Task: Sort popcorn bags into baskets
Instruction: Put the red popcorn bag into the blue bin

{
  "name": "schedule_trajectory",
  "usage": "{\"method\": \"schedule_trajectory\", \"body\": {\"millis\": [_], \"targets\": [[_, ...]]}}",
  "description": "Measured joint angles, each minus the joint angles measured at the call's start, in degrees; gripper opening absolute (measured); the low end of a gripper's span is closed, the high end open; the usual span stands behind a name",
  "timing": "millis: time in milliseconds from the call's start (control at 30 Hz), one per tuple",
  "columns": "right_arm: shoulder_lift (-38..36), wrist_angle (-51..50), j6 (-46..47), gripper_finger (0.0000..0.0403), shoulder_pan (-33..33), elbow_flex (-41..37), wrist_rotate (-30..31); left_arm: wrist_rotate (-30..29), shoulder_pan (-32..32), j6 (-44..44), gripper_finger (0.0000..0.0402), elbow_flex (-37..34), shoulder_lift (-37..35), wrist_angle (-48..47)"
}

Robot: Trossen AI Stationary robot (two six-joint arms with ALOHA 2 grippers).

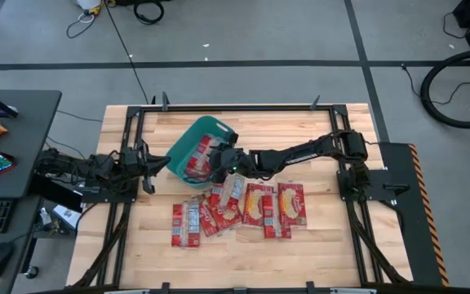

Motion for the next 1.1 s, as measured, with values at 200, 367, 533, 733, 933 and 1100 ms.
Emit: {"method": "schedule_trajectory", "body": {"millis": [200,367,533,733,933,1100], "targets": [[0.09,-16.2,6.89,0.0139,3.07,5.91,-1.72,0.0,0.04,0.0,0.0018,0.0,-0.01,-0.71],[0.09,-27.95,15.46,0.0139,5.63,8.59,-8.96,-0.01,0.04,0.0,0.0018,0.0,-0.01,-0.93],[0.09,-37.61,25.68,0.0148,8.56,8.69,-15.62,0.01,0.02,0.04,0.0018,0.0,0.0,-1.28],[0.09,-50.56,34.68,0.0181,12.18,8.64,-15.64,-0.01,0.02,1.58,0.0018,0.0,0.0,-0.97],[0.09,-56.82,41.14,0.0222,13.46,8.64,-17.1,-0.03,0.04,5.28,0.0018,0.0,-0.01,0.84],[0.09,-57.68,41.76,0.0248,15.27,8.64,-19.14,-0.03,0.04,6.89,0.0018,0.0,-0.01,1.22]]}}
